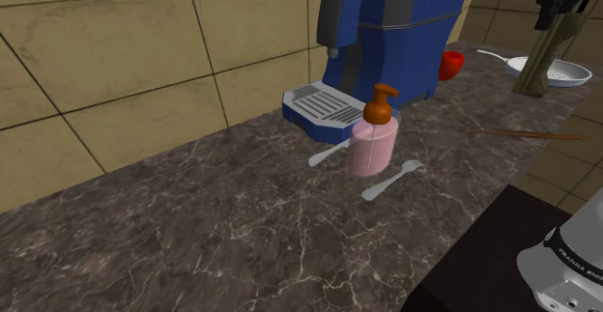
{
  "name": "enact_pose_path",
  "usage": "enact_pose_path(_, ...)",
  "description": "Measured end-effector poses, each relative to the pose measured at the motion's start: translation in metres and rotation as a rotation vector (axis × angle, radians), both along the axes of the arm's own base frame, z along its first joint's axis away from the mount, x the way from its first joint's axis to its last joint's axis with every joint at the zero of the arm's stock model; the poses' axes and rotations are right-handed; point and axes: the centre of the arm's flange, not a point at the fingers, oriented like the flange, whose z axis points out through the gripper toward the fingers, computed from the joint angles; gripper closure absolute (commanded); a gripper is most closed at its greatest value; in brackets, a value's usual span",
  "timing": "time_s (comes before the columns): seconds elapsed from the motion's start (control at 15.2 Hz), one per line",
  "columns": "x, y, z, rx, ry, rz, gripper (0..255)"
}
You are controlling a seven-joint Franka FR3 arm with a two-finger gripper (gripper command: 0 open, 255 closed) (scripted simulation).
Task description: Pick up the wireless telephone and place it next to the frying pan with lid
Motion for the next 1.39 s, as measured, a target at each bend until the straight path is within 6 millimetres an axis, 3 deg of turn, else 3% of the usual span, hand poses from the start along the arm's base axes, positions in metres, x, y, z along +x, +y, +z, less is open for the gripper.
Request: enact_pose_path(1.39, 0.000, 0.001, 0.111, 0.000, 0.000, 0.000, 255)
